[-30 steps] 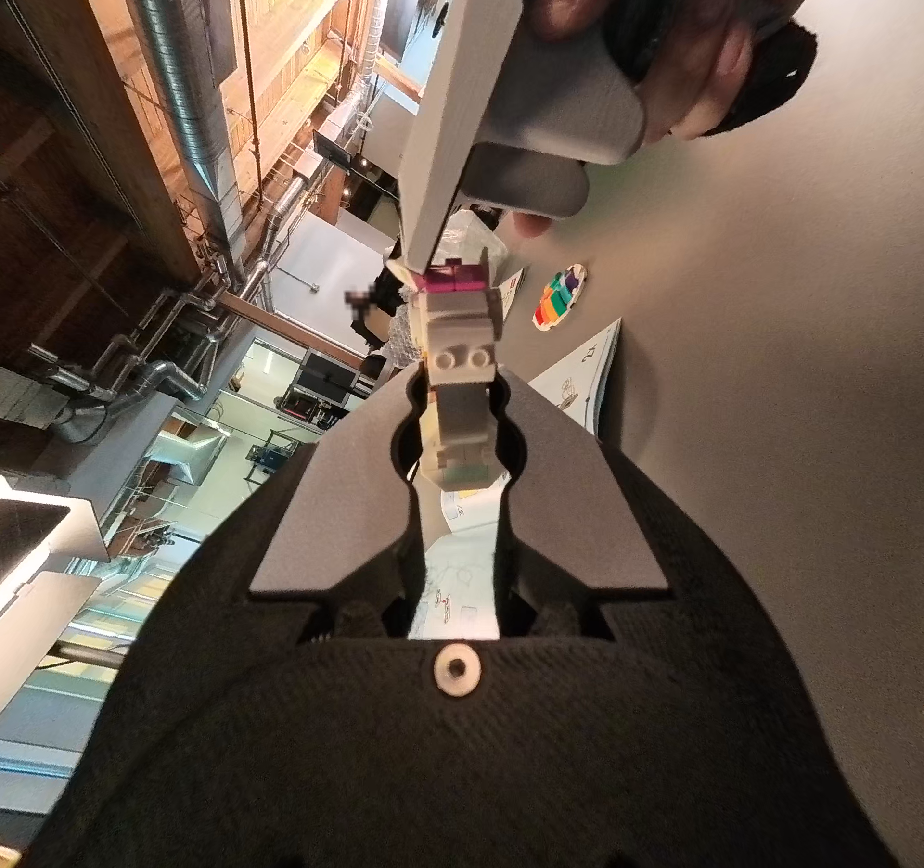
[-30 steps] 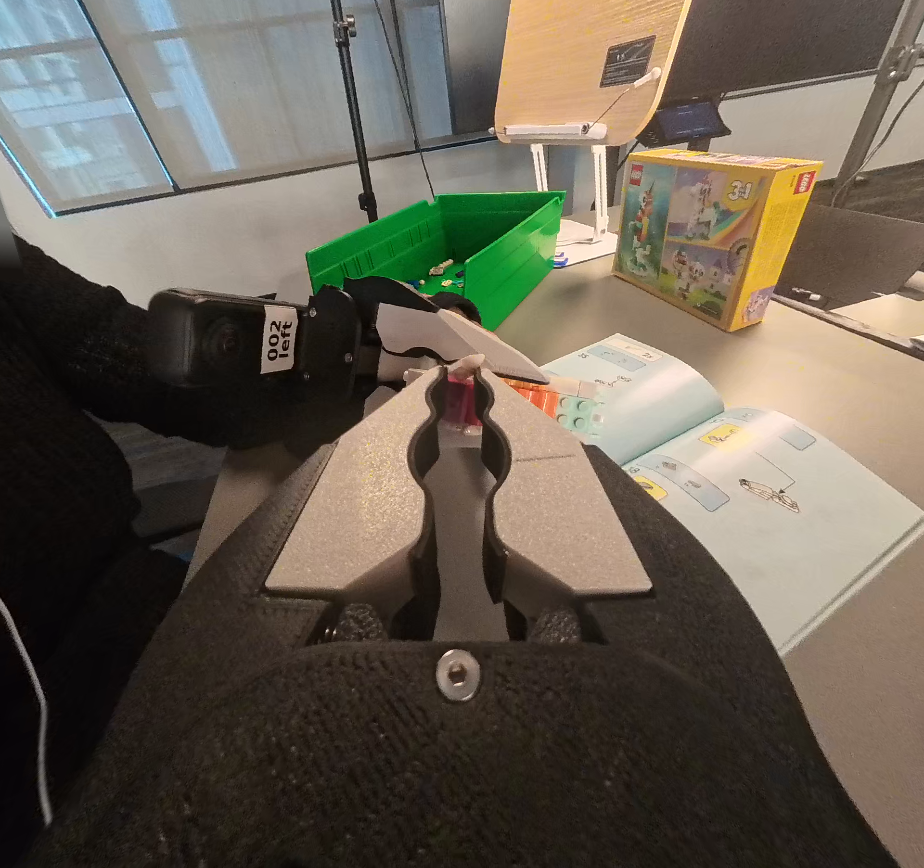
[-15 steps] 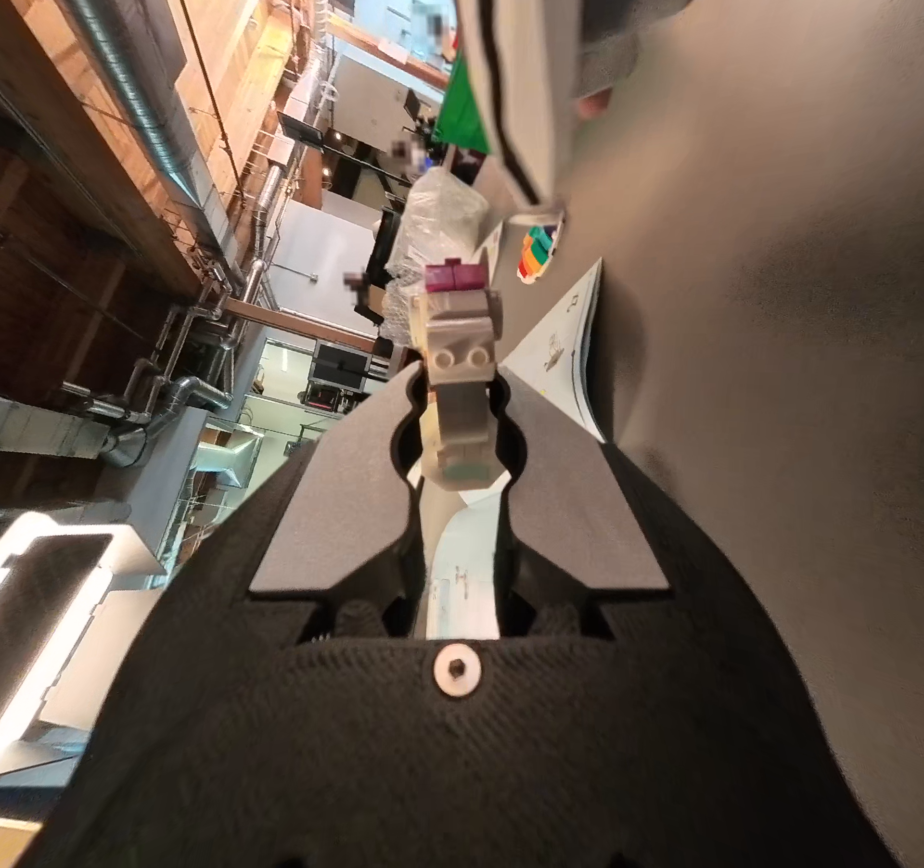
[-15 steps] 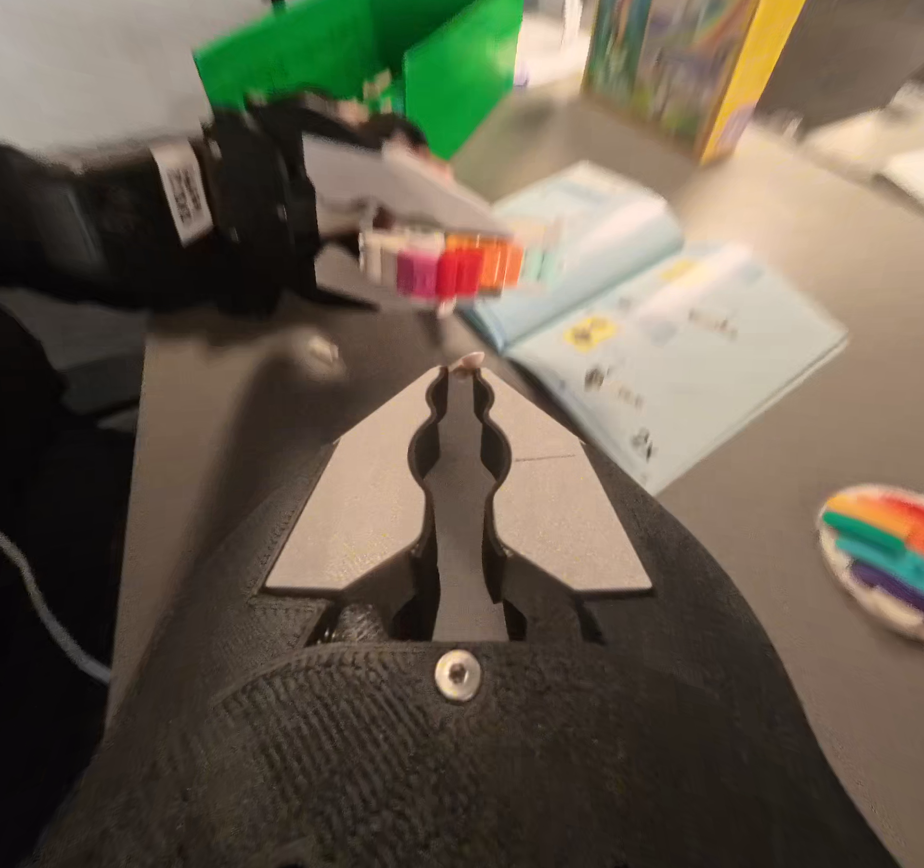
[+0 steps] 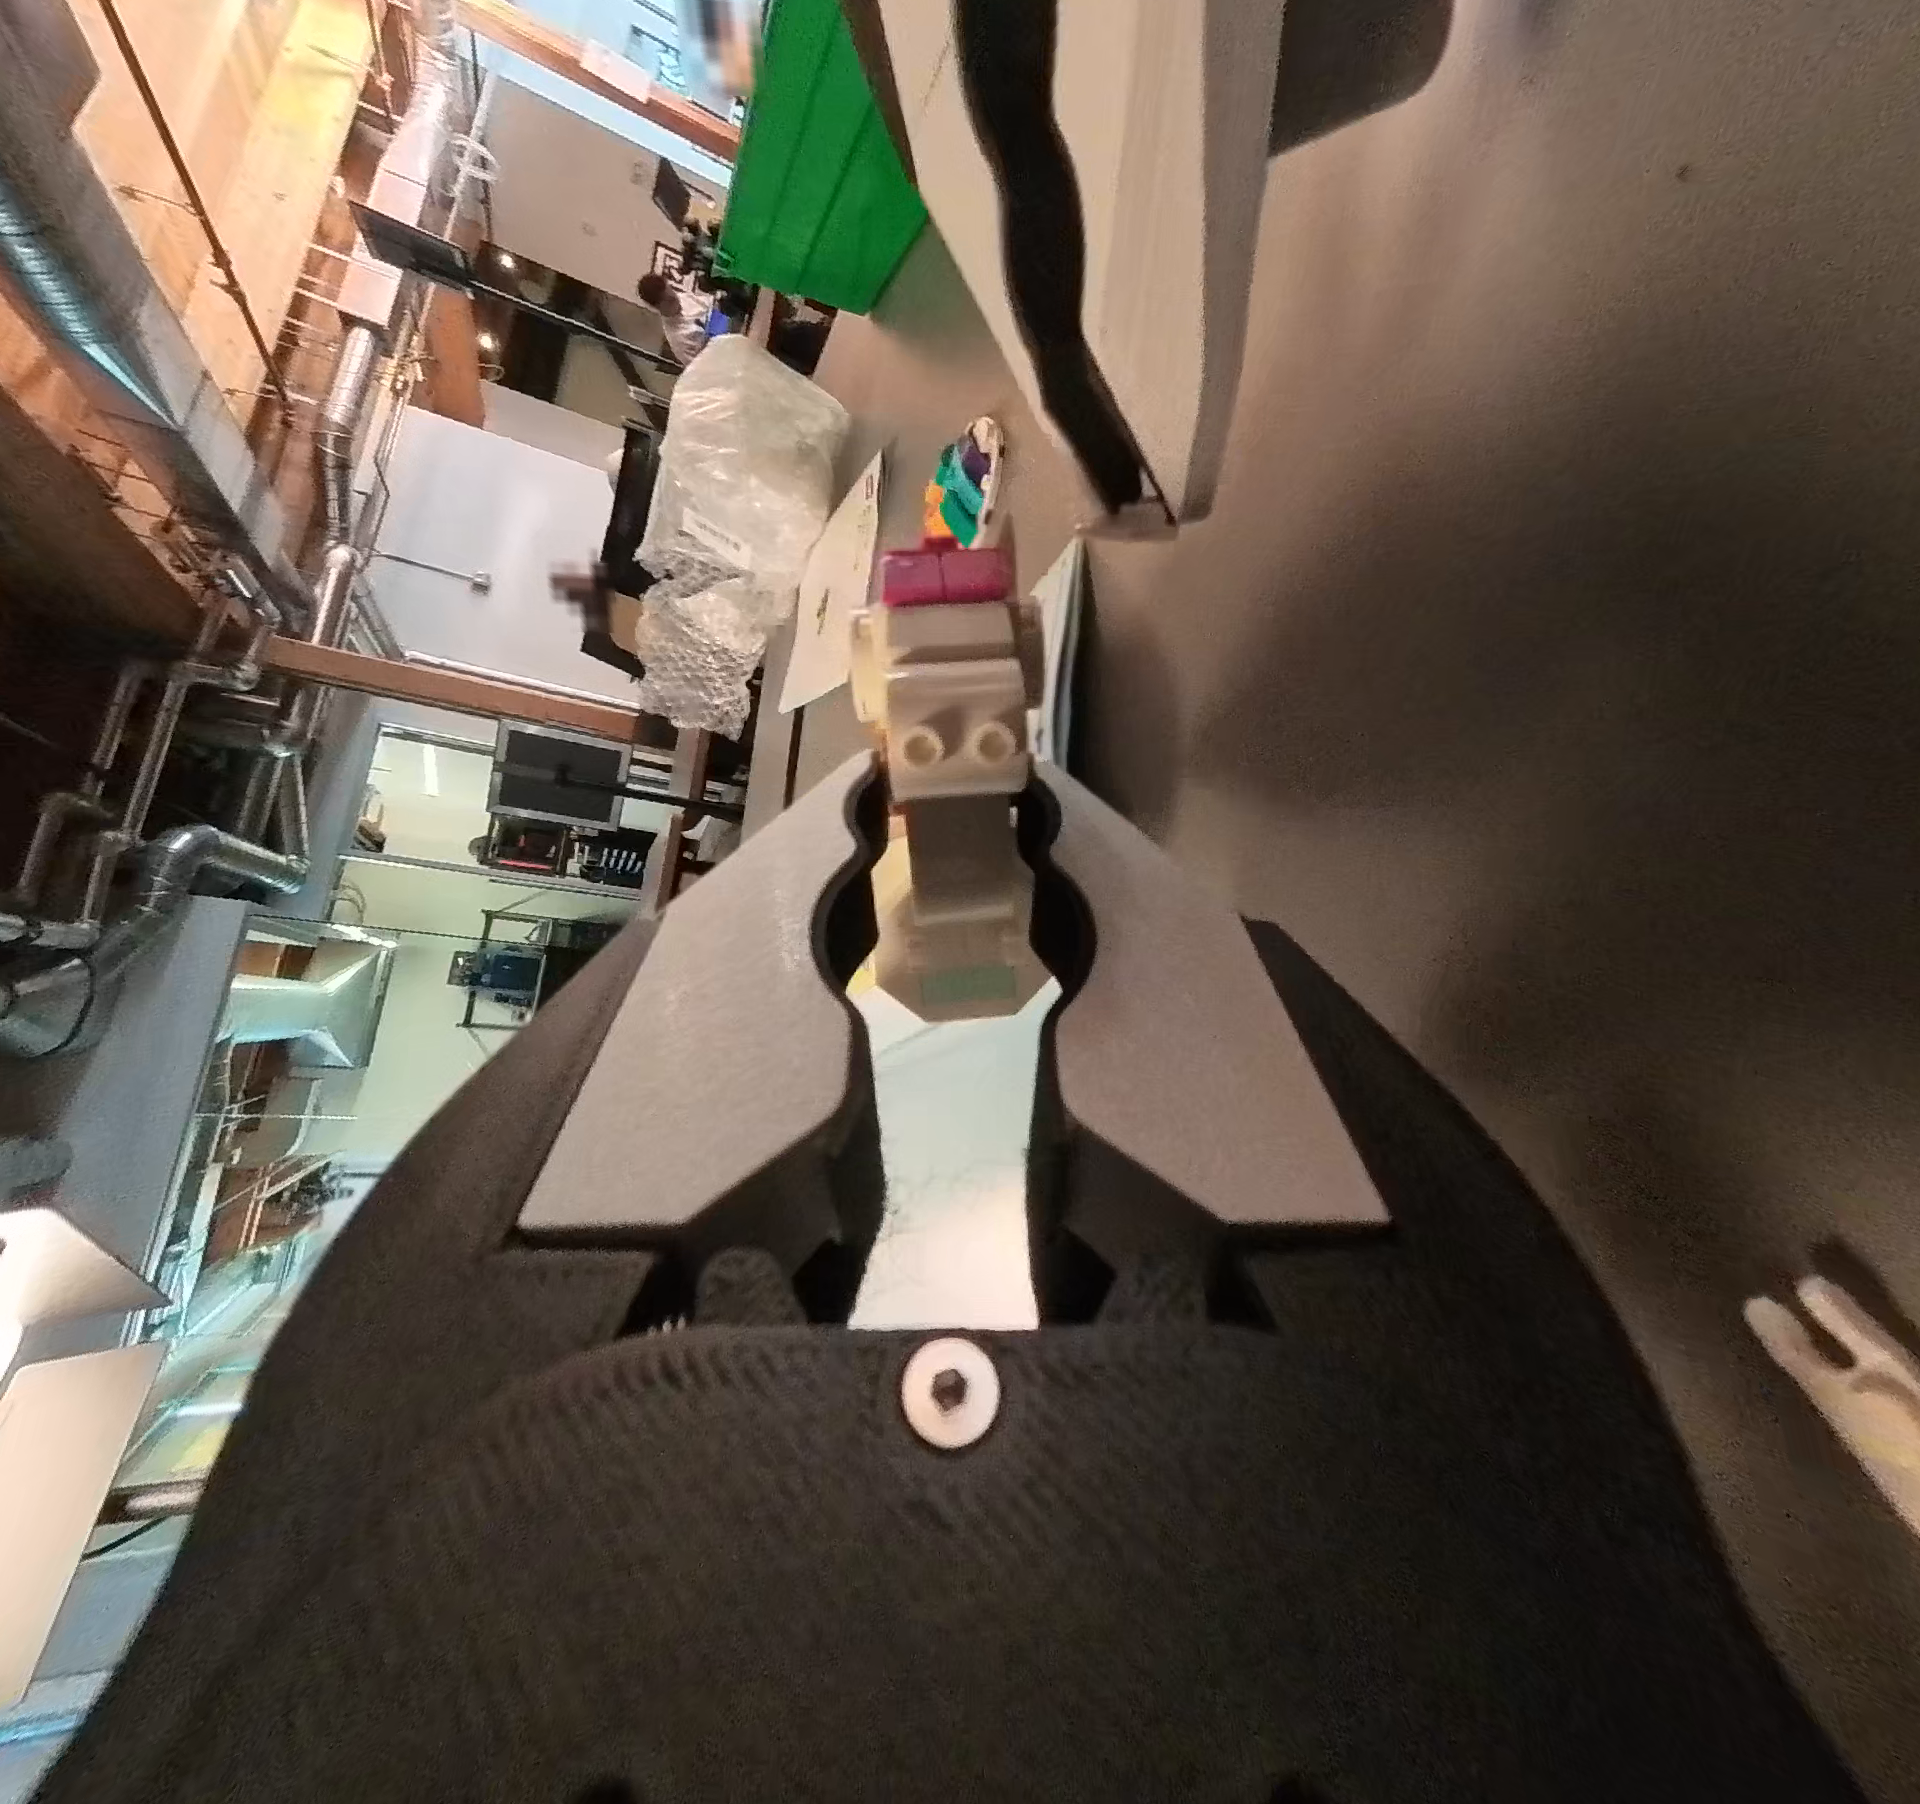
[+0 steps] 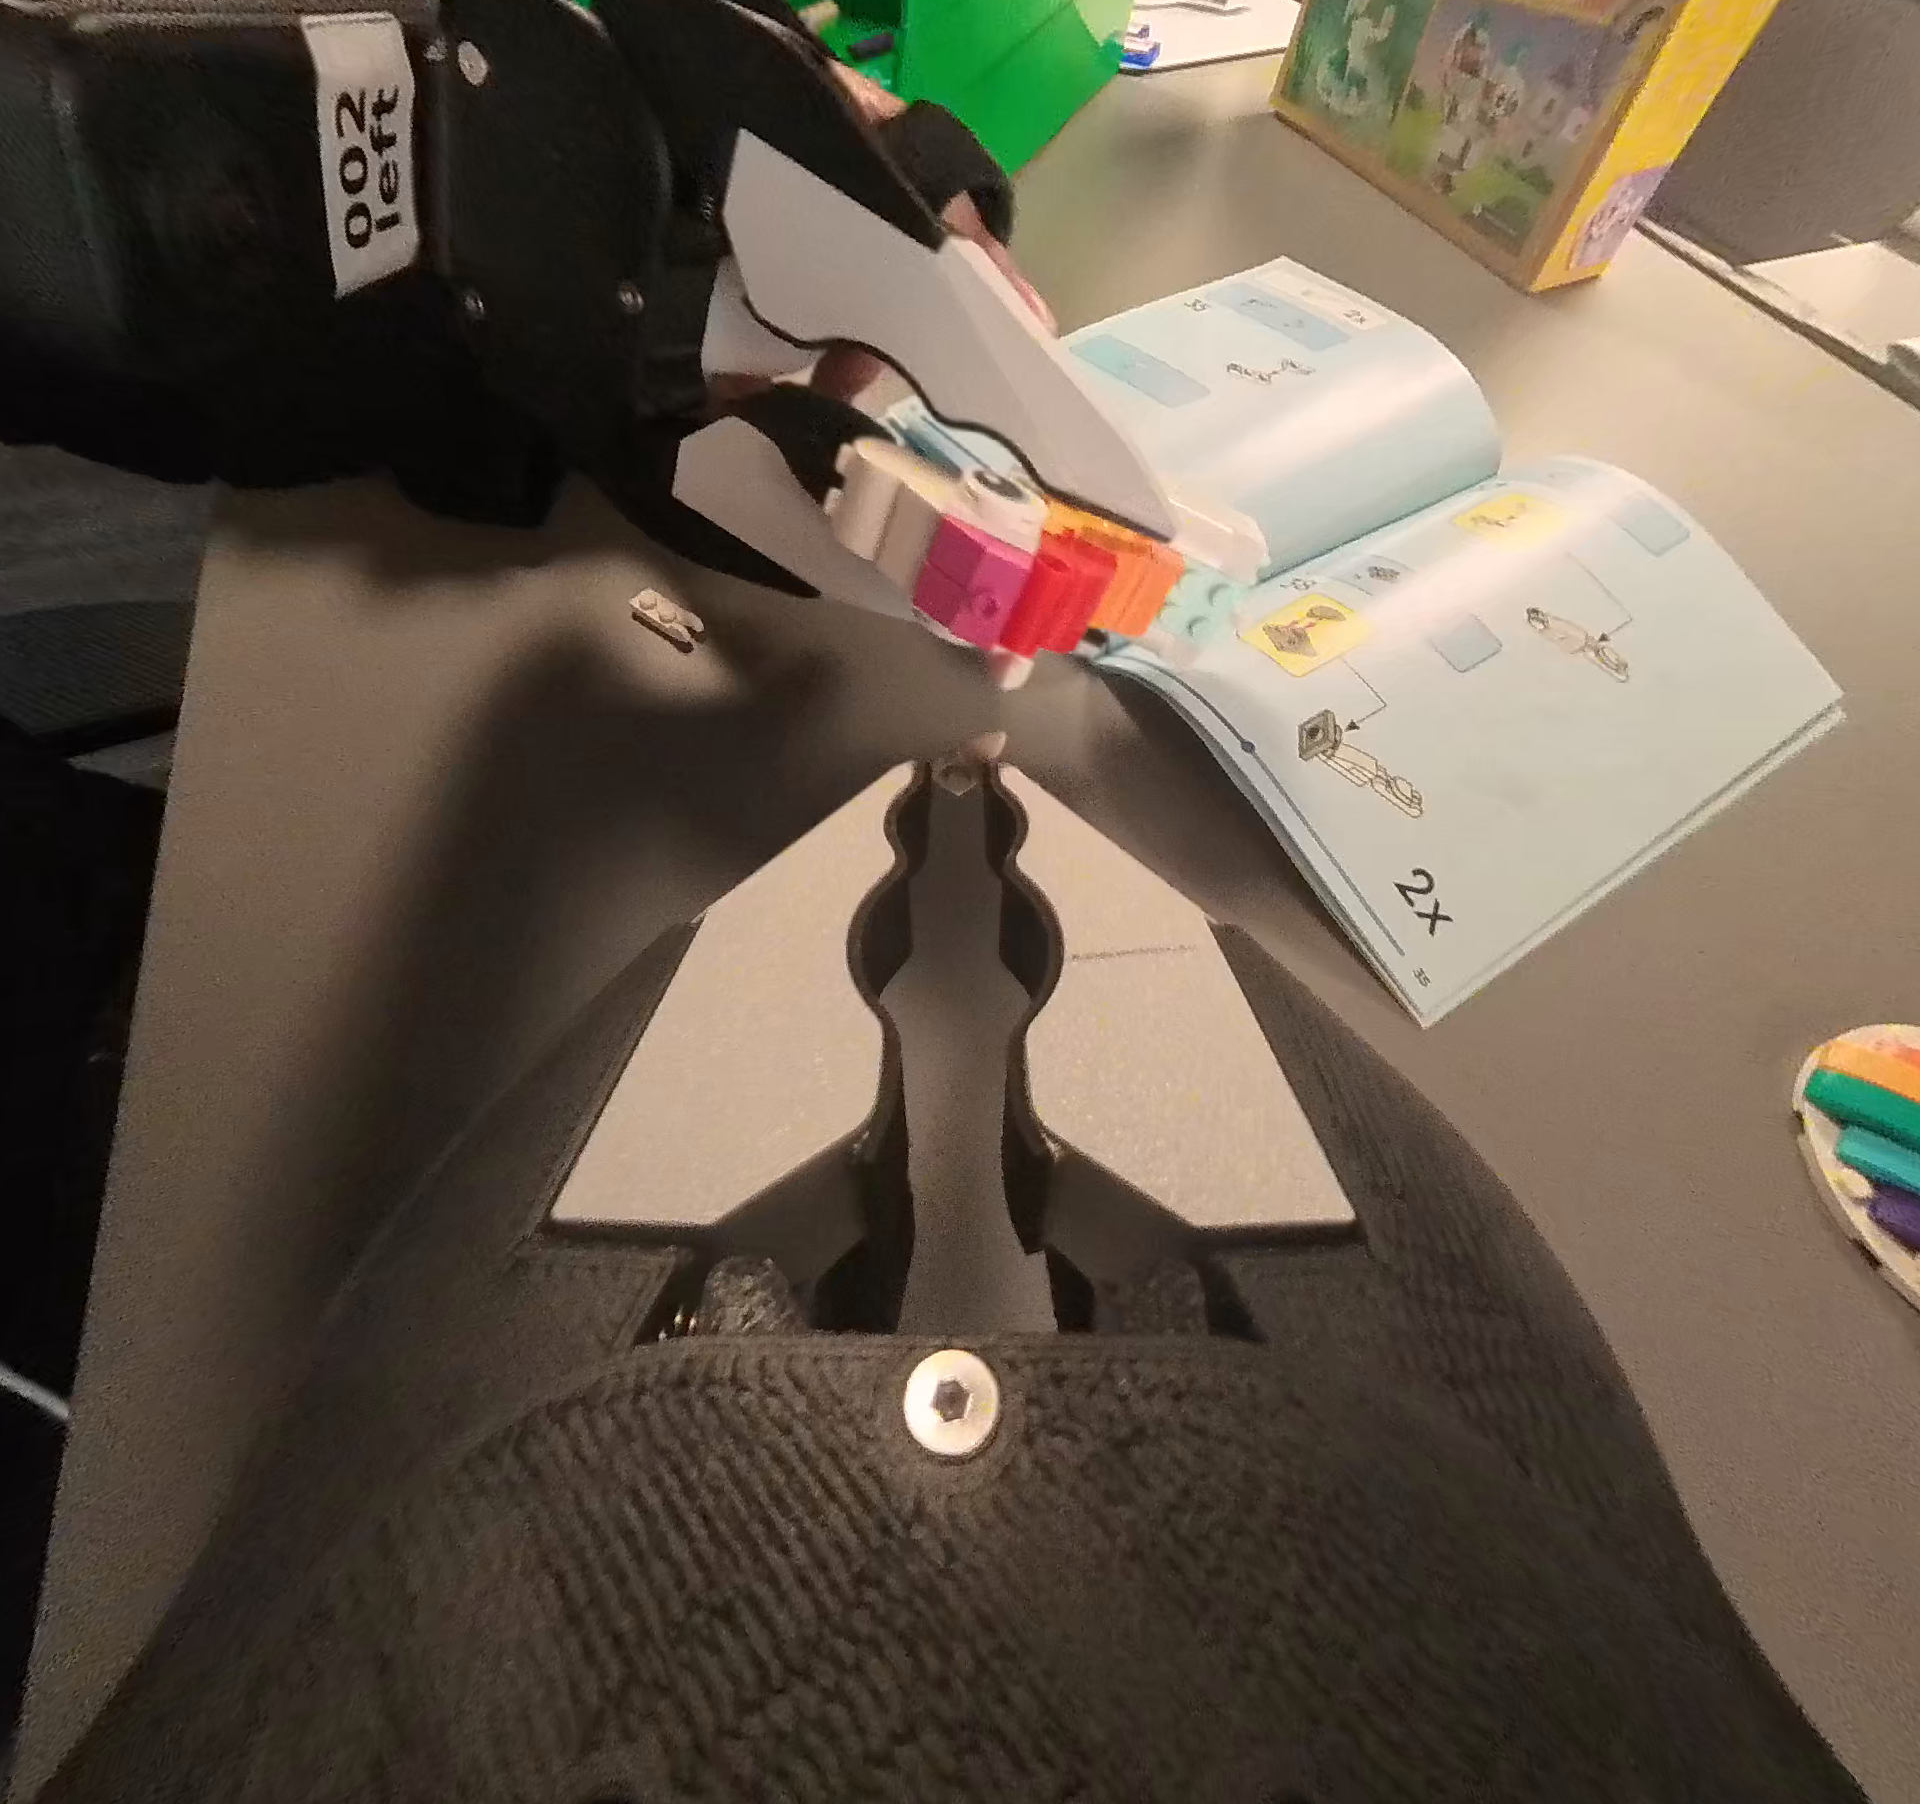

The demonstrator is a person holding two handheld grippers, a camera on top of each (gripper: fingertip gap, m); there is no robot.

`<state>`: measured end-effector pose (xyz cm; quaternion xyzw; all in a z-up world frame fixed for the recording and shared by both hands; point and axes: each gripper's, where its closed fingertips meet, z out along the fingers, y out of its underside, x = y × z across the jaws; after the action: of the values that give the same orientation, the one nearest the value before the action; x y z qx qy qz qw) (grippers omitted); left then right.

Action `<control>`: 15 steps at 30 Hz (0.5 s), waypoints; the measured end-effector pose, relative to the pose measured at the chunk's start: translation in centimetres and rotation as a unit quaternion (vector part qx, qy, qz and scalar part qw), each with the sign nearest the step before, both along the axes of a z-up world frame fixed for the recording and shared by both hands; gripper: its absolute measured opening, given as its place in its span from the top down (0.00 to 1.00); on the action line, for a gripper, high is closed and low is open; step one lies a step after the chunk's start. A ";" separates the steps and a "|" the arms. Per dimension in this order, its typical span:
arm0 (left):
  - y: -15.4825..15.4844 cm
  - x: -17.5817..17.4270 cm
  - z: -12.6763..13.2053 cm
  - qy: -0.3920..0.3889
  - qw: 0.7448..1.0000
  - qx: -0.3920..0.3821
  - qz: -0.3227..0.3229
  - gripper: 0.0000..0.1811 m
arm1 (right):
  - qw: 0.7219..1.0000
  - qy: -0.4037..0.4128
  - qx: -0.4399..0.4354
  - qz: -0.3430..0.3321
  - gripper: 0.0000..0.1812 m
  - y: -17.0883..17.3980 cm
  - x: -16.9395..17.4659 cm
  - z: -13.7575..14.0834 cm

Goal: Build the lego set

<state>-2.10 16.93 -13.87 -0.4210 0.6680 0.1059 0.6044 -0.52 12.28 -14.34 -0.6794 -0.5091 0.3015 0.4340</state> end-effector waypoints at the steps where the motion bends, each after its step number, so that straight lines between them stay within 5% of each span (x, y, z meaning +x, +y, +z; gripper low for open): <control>1: 0.1 -0.1 -0.1 0.003 1.000 -0.001 0.004 0.87 | 1.000 0.000 0.005 0.001 0.95 -0.1 -0.3 0.0; 15: 0.3 -0.2 -1.8 0.043 0.998 -0.035 0.016 0.87 | 0.999 -0.041 0.025 -0.019 0.95 0.6 -1.0 -1.0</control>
<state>-2.31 17.24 -15.62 -0.4479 0.6896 0.1100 0.5584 -1.56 12.91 -15.34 -0.6900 -0.5205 0.2521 0.4352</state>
